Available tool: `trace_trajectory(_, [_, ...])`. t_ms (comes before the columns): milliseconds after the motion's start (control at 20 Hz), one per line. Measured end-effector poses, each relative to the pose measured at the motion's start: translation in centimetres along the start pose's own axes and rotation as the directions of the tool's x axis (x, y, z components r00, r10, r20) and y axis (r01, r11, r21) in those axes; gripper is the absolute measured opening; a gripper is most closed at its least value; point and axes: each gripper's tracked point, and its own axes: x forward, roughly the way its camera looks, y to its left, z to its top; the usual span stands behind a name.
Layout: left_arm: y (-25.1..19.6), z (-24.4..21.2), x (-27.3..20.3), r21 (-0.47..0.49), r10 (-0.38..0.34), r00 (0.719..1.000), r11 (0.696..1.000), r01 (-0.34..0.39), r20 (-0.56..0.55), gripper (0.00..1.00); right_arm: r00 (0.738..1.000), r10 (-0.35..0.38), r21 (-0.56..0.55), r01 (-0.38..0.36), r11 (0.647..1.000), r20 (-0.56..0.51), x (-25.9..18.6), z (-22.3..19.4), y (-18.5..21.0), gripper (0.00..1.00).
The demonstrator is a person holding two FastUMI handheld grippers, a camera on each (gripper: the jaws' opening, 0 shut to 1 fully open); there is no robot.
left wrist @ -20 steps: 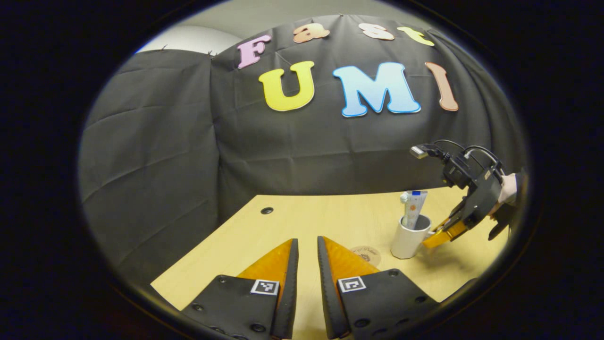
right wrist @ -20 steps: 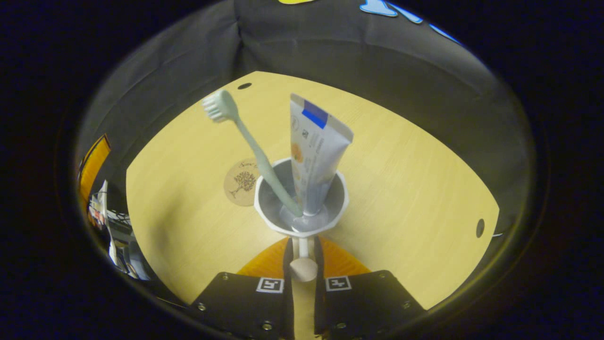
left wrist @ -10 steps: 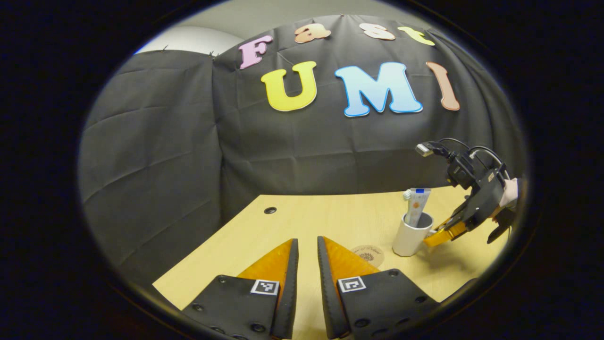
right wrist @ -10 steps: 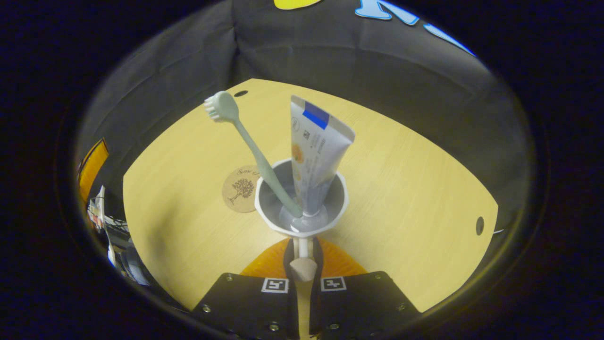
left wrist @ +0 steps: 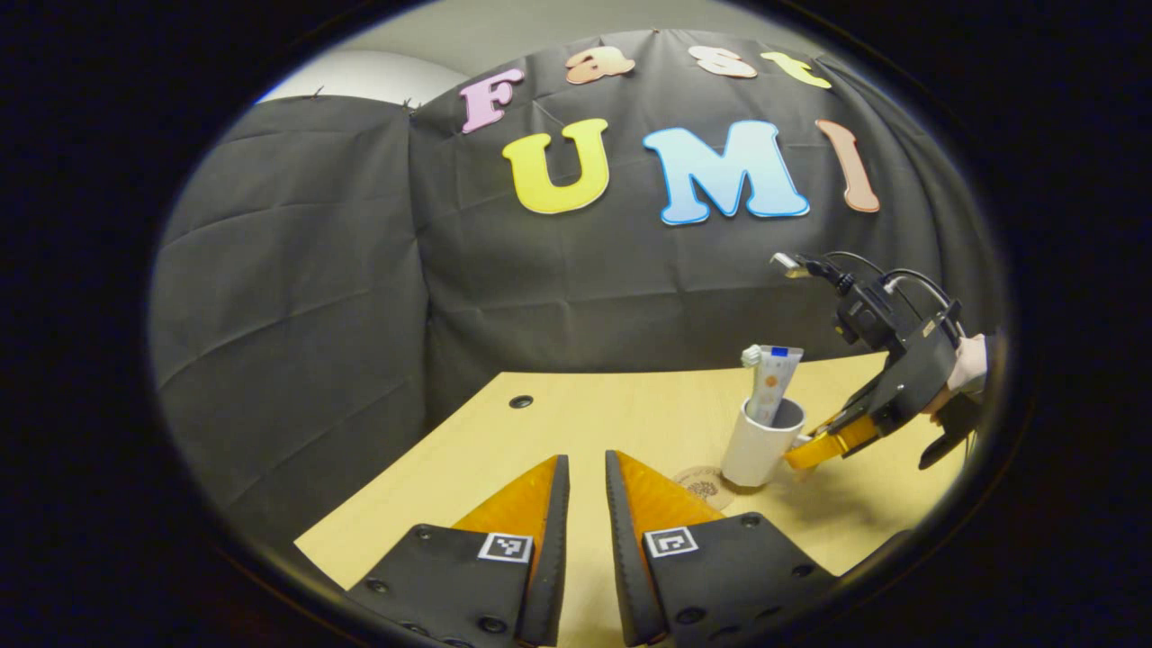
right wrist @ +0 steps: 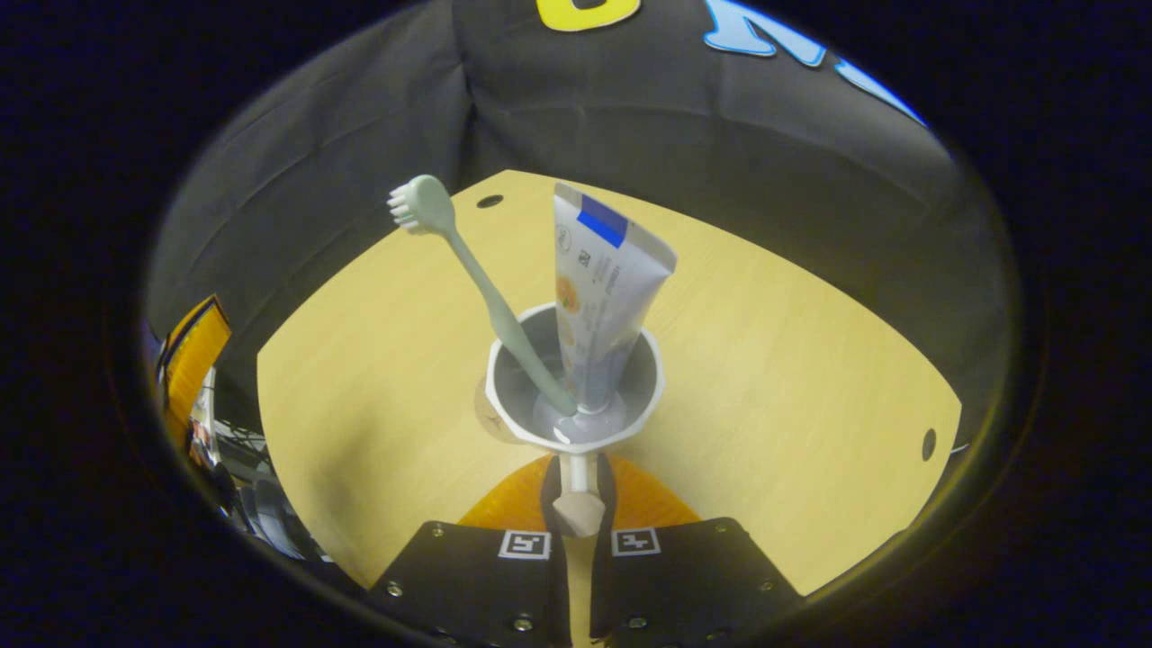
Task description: Put the toothbrush and toothpaste on the desktop into the cup, then pick up the cup and place it on the coaster on the desktop.
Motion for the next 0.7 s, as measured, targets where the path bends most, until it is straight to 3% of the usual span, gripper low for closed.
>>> trace_trajectory(700, [4.8, -1.2, -1.0, -0.022, 0.062, 0.998, 0.998, -0.062, -0.018, 0.41, 0.999, 0.024, -0.055, -0.026, 0.998, -0.038, -0.5, -0.1, -0.6, 0.1])
